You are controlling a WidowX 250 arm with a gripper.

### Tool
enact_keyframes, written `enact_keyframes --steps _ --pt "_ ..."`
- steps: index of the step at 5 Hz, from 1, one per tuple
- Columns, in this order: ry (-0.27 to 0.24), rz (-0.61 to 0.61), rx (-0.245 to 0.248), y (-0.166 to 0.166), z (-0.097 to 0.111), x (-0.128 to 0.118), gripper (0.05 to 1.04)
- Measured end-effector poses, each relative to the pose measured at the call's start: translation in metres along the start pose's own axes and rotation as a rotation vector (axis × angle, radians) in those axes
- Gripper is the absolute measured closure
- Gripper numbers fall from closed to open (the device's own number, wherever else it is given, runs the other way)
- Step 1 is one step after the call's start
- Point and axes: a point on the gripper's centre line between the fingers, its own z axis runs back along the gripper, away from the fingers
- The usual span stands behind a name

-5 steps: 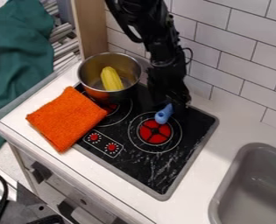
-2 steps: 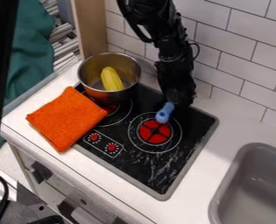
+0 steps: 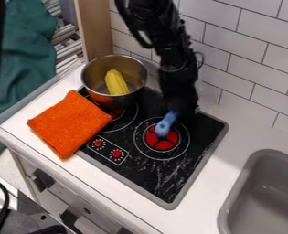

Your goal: Picked a blue spoon and placed it on top of an orange cloth

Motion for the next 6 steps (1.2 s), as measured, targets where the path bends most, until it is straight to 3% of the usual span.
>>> enact_keyframes --steps 1,2,3,4,5,6 --pt "-0.042 -0.034 0.077 -0.005 0.041 -0.003 0.439" --pt "-0.079 0.014 0.192 0.000 0.090 -0.025 0.439" --pt "-0.071 0.133 0.251 0.020 0.115 -0.062 0.439" --pt "-0.083 0.286 0.224 0.053 0.113 -0.113 0.439" --pt "-0.065 0.348 0.188 0.075 0.098 -0.137 0.439" --pt "-0.063 0.346 0.171 0.094 0.089 -0.142 0.439"
